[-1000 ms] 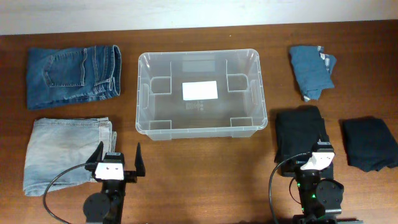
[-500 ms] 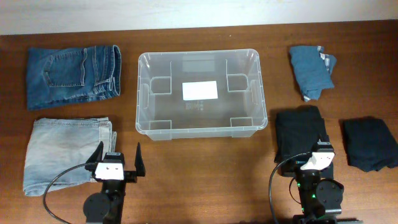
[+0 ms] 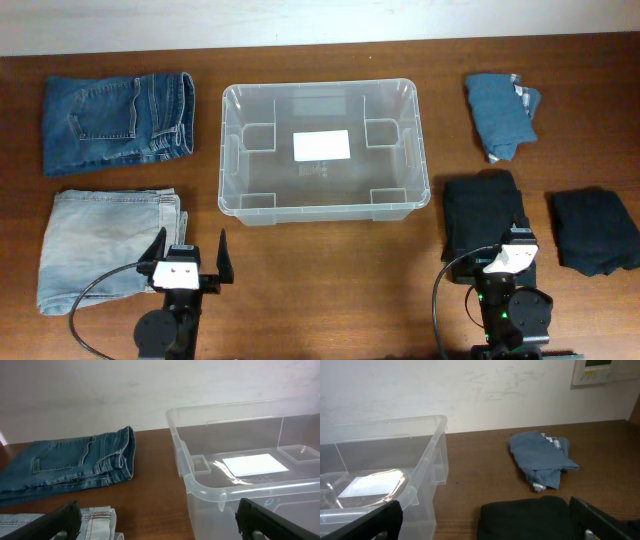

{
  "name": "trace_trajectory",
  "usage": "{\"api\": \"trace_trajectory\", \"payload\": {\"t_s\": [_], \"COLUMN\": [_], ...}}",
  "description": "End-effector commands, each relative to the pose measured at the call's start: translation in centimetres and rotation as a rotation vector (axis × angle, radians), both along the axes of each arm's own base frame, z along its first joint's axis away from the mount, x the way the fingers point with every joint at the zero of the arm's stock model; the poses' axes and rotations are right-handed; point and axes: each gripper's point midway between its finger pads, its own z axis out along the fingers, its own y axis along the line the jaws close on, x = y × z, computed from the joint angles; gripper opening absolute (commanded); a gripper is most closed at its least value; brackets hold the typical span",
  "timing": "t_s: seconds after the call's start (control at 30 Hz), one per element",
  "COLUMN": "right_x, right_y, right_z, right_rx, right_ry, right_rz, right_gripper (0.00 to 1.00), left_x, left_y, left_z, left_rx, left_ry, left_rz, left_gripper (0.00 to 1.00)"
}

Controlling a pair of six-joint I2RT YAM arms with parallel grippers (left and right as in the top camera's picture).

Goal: Pack container

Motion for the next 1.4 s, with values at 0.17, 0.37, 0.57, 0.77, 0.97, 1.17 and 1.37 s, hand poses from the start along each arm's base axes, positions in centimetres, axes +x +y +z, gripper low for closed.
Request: {"api": "trace_trajectory", "payload": {"t_s": [0.17,0.37,0.57,0.77,0.97,1.17,1.37], "right_x": [0.0,0.1,-0.6,-3.6,-4.4,0.0,7.0], "right_y": [0.0,0.0,1.4,1.6,1.2,-0.1,-3.9], "right_z": [-0.3,1.2,7.2,15.0,19.6,20.9,21.0], "right_rx": [0.0,0.0,-0.003,-0.067,-0.238,-0.273,-0.275], "right_ry": [0.002,-0.056,-0.301,-0.605,-0.582,-0.26,0.163], "right_rz": [0.0,0.0,0.086,0.084,0.022,-0.02,-0.117], "right_gripper": [0.98,0.98,0.98,0.99,0.98,0.99,0.99], "left_x": [0.0,0.0,0.0,0.0,0.0,0.0,0.0], "left_y": [0.0,0.0,0.0,0.0,0.0,0.0,0.0], "left_z": [-0.2,-0.2,-0.2,-0.2,-0.2,-0.2,-0.2], "left_rx": [0.012,0.012,0.012,0.012,0.012,0.012,0.012], "left_ry": [-0.001,-0.001,-0.001,-0.001,-0.001,-0.001,-0.001], "left_rz": [-0.002,-0.002,-0.002,-0.002,-0.002,-0.002,-0.002], "left_gripper": [0.99,0.99,0.99,0.99,0.99,1.0,0.99]}}
